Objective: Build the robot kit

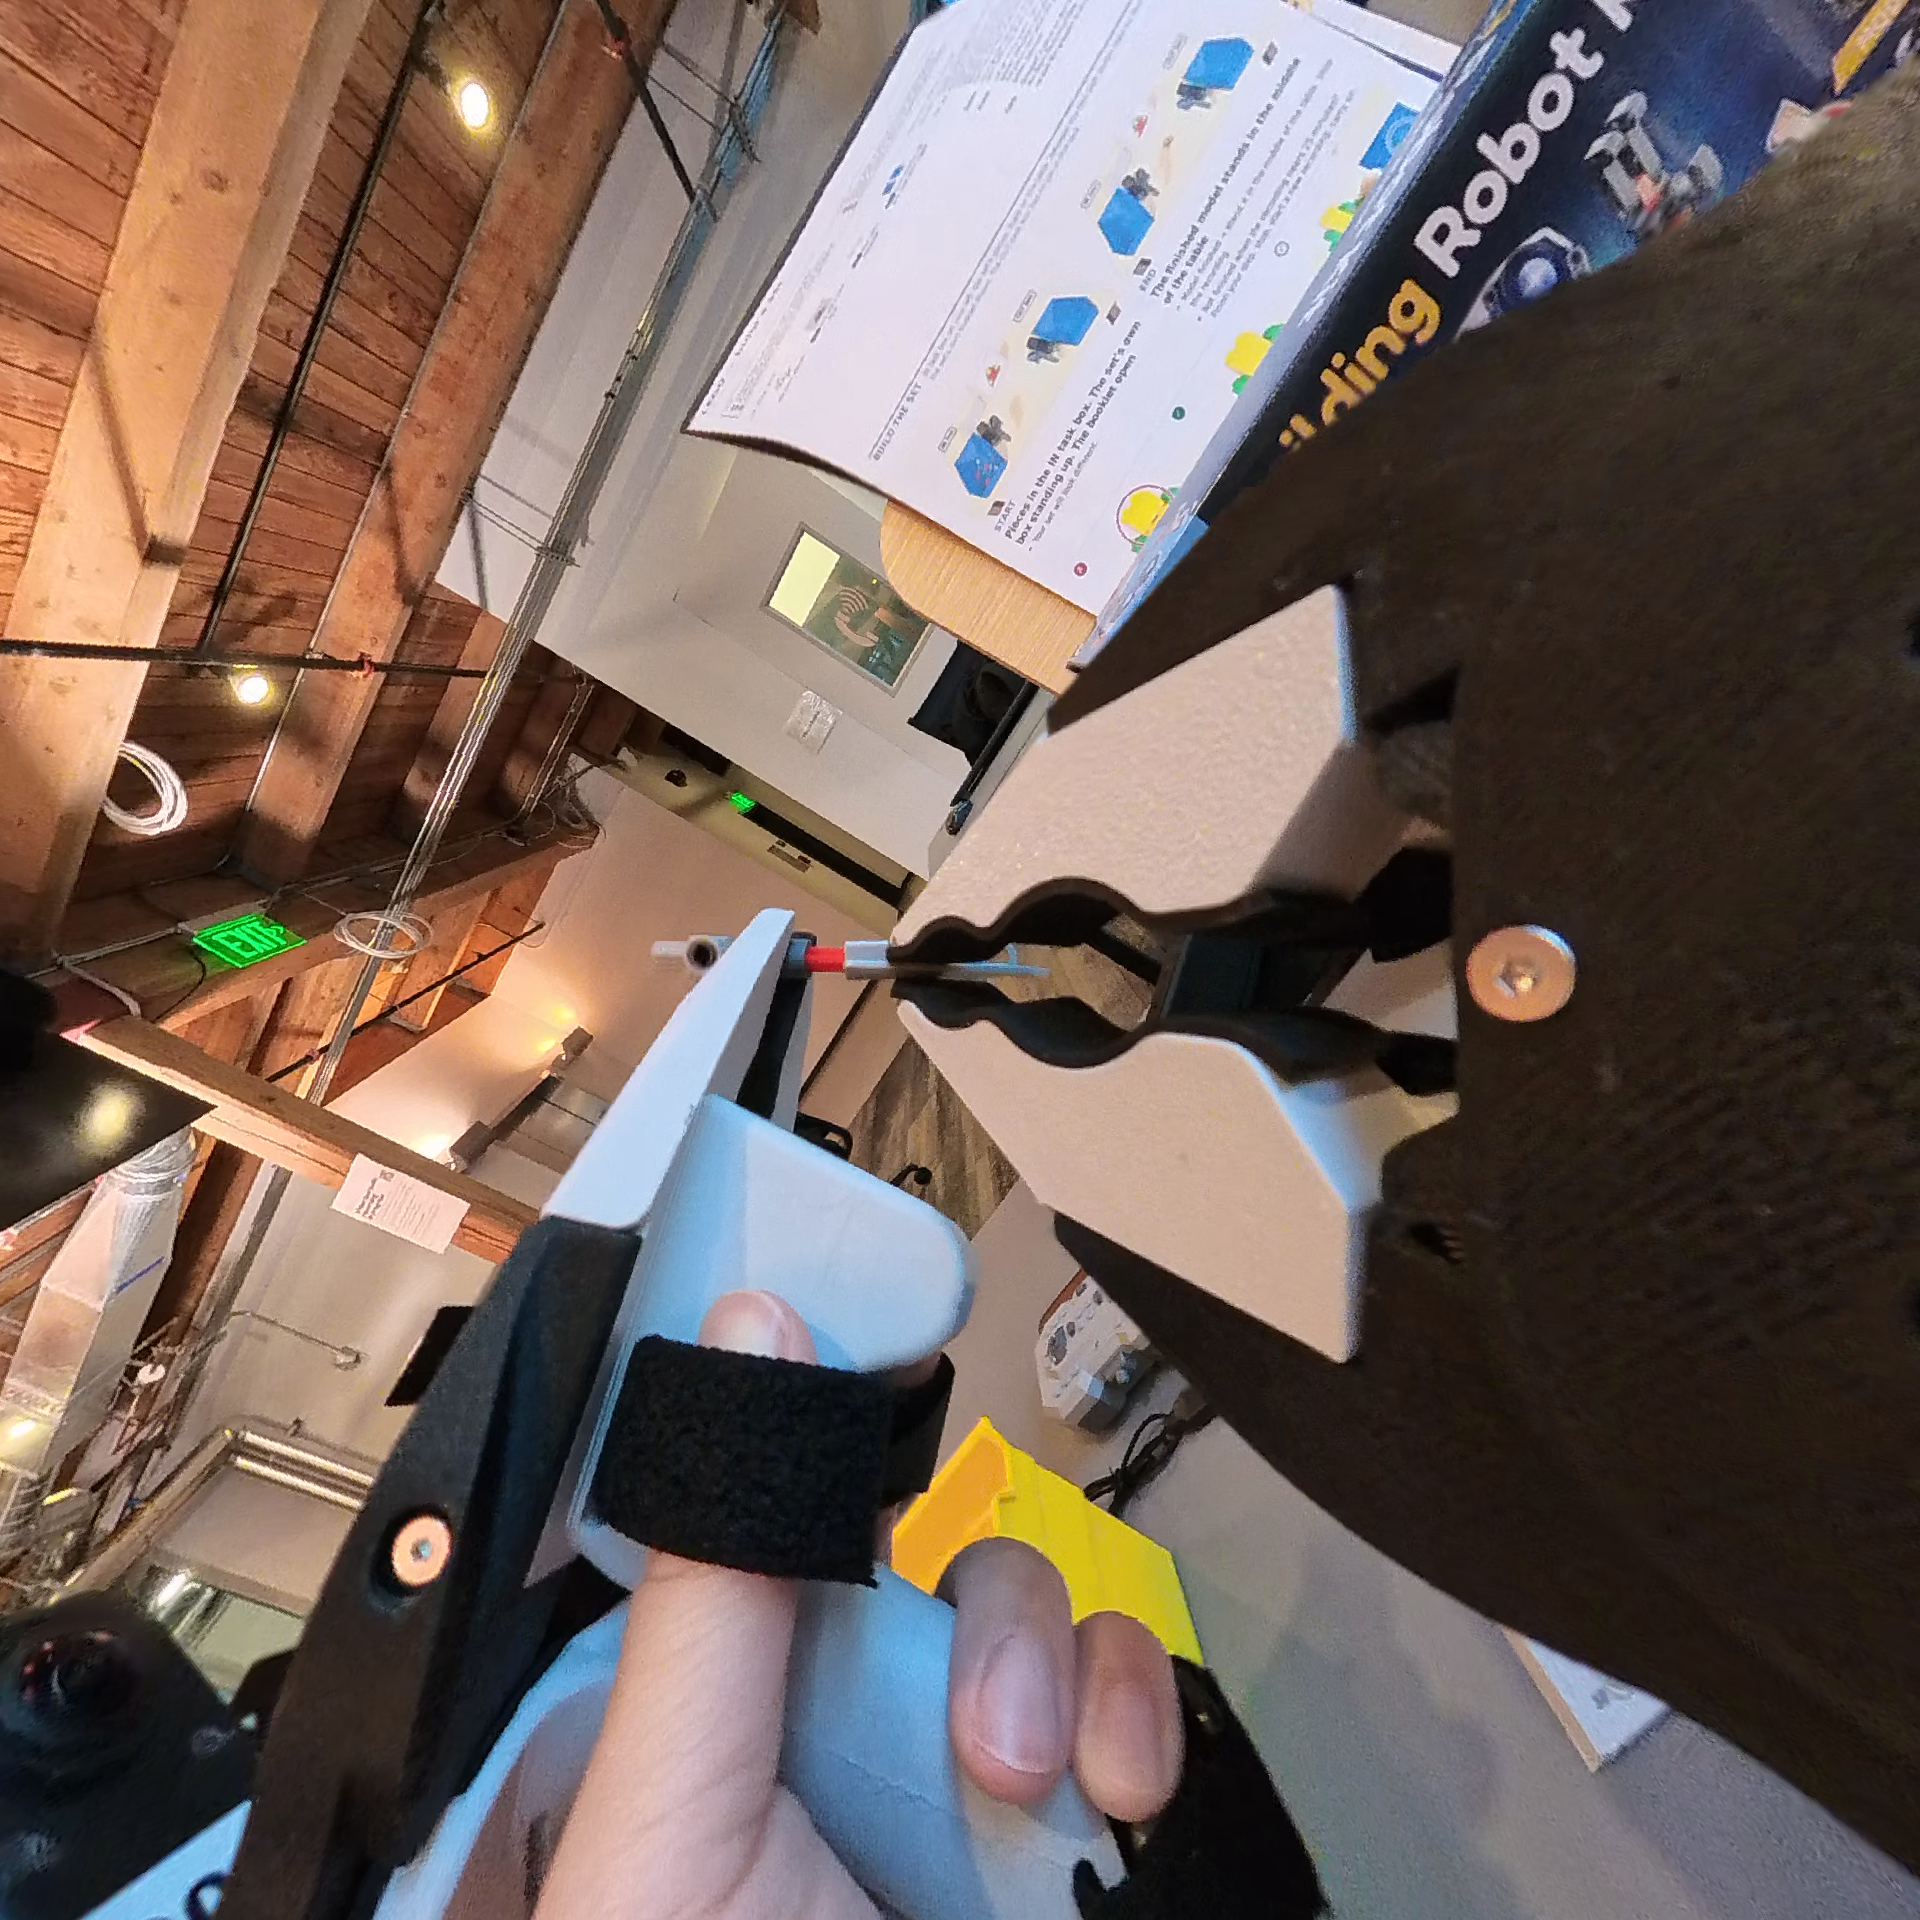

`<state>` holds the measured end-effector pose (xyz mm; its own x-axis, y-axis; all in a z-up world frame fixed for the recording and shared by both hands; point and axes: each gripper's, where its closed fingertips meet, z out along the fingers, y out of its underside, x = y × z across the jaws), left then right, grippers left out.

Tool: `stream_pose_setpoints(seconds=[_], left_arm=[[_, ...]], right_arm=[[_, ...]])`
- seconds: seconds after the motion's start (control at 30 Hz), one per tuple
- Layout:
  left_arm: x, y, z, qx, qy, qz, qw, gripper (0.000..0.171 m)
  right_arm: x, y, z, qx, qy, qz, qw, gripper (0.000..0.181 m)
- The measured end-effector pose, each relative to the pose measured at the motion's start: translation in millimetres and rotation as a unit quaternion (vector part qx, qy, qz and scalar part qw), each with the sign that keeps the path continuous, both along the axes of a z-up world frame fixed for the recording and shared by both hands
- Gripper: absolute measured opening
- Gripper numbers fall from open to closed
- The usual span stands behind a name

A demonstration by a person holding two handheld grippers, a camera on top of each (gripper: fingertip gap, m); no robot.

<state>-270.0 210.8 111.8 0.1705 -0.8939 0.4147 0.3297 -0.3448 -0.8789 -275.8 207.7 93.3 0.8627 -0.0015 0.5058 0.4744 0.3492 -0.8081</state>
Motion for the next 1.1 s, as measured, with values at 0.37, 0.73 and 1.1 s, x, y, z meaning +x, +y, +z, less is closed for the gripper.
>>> stream_pose_setpoints(seconds=[0.37,0.73,1.1], left_arm=[[0.5,-7.1,7.5,0.079,0.017,0.053,0.995,0.005],[2.3,-4.5,3.5,0.081,0.014,0.063,0.995,0.005],[1.3,-2.3,1.2,0.051,0.034,0.018,0.998,0.005]], right_arm=[[0.8,-5.2,6.6,0.005,0.046,0.015,0.999,0.001],[2.4,-2.6,2.2,-0.015,0.074,-0.003,0.997,0.0],[0.6,-1.1,0.9,-0.009,0.033,0.017,0.999,0.0]])
